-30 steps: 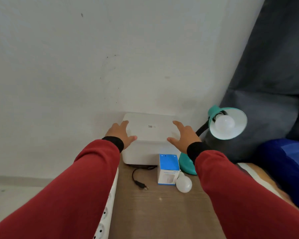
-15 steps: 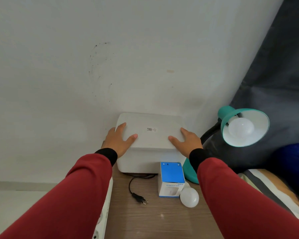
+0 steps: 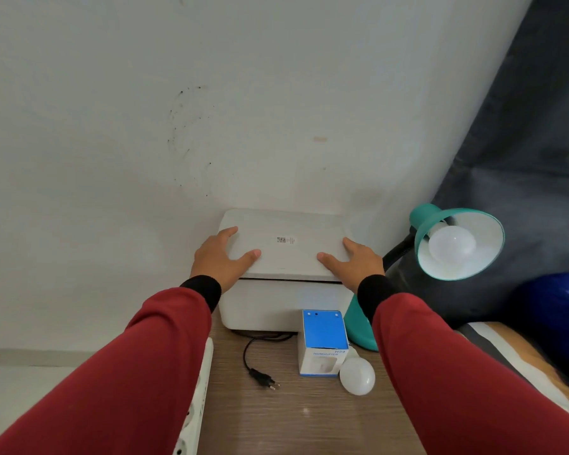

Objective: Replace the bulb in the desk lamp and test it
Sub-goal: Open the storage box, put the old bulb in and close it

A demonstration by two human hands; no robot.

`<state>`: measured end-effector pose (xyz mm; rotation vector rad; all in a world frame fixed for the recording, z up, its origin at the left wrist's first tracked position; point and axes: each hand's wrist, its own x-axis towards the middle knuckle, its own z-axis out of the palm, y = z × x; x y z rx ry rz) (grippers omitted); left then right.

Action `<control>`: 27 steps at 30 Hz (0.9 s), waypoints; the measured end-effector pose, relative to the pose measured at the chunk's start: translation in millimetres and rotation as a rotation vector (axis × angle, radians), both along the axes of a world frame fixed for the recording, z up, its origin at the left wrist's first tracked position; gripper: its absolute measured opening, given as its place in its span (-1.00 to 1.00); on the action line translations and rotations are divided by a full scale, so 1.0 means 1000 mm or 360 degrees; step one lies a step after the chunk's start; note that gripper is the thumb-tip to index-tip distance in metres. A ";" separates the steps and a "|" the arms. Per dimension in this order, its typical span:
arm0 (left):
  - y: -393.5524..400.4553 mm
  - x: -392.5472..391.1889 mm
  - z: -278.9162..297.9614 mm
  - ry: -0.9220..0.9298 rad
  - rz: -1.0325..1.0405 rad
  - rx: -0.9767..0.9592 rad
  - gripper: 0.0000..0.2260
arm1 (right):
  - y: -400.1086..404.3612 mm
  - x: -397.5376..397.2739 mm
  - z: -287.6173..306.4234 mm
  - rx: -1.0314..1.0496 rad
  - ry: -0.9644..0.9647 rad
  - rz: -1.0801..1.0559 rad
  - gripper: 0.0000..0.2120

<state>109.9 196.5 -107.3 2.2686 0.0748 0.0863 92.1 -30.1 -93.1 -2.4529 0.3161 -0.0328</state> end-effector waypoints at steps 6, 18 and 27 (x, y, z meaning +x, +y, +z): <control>-0.001 -0.013 0.015 -0.0018 0.0041 0.0045 -0.29 | 0.001 -0.015 0.016 0.0007 -0.0125 -0.0012 -0.26; -0.006 -0.142 0.020 0.0048 0.0003 0.0120 -0.27 | -0.002 -0.155 0.019 0.0043 -0.0079 -0.0083 -0.29; -0.014 -0.257 -0.029 0.0237 -0.0005 0.0242 -0.27 | -0.008 -0.266 -0.031 0.0050 0.0090 -0.0110 -0.28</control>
